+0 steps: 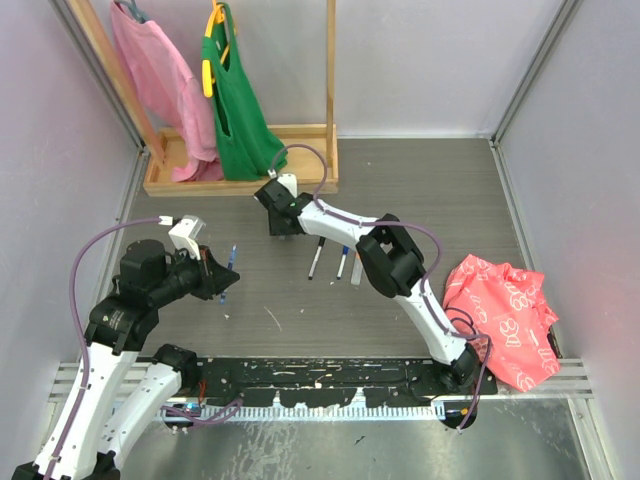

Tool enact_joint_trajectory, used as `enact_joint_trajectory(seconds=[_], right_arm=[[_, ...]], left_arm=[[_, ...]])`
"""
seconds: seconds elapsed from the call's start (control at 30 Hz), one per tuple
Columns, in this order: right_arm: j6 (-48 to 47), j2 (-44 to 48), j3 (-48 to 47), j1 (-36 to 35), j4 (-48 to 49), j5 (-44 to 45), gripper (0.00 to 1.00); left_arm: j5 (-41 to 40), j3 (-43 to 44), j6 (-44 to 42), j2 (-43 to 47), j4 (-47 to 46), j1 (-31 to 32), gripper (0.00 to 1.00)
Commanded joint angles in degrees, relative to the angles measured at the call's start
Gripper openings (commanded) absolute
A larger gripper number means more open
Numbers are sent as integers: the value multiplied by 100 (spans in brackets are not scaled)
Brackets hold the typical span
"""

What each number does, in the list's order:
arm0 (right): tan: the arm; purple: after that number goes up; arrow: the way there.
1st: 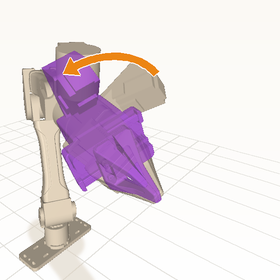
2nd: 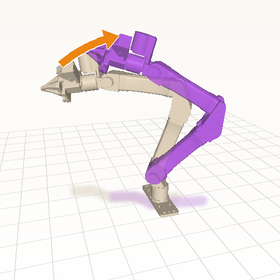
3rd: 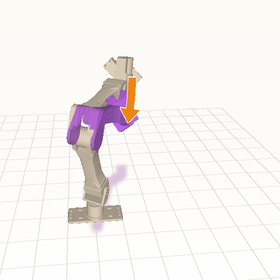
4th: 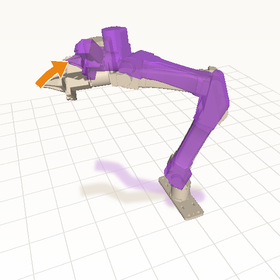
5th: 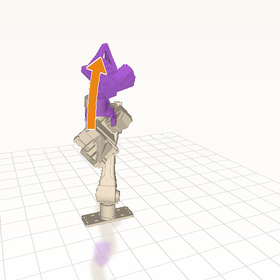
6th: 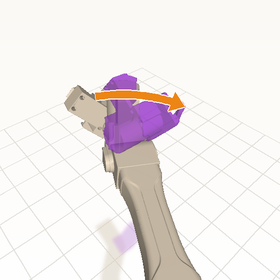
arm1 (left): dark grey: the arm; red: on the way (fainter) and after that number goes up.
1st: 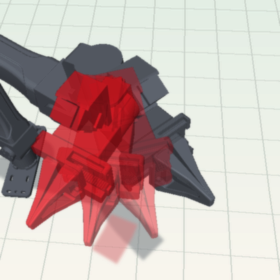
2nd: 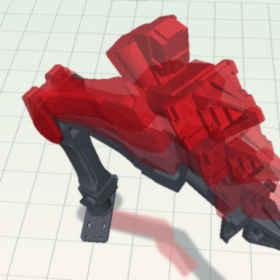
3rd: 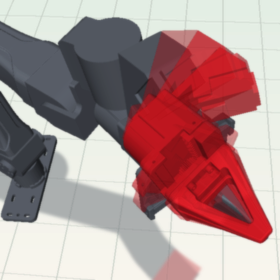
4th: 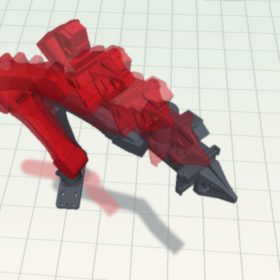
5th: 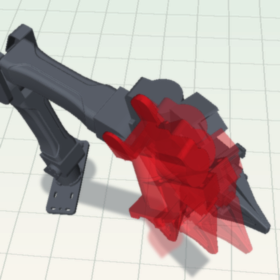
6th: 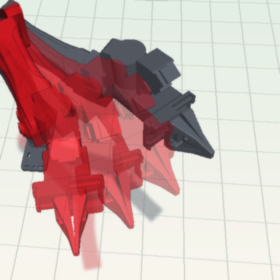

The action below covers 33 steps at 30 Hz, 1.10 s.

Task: Insert the pens into the pen caps
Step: Pick up the pen cap from the center of the board.

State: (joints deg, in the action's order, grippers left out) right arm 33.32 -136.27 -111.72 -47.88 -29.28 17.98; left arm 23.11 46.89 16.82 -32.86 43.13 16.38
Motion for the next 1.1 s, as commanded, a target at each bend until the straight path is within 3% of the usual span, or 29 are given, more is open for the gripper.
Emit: enact_joint_trajectory(seconds=[0.0, 0.27, 0.43, 0.6, 0.77, 1.07], right_arm=[[-242, -73, -387, -11, -291, 166, 38], [-647, -337, -771, -120, -799, 305, 25], [-903, -67, -538, -196, -539, 21, 19], [-1279, 719, 164, -345, 301, -776, 16], [-1263, 1543, 913, -453, 525, -1000, 15], [-897, 3351, 3177, -726, 919, -933, 13]], left_arm=[[-53, 3, -117, 56, -244, -13, 0], [-105, 2, -116, 81, -244, -16, 0], [-135, -1, -117, 84, -235, -20, 0], [-150, 3, -113, 87, -226, -13, 0], [-171, 12, -112, 119, -219, -21, 0], [-176, 12, -117, 144, -226, -15, 0]])
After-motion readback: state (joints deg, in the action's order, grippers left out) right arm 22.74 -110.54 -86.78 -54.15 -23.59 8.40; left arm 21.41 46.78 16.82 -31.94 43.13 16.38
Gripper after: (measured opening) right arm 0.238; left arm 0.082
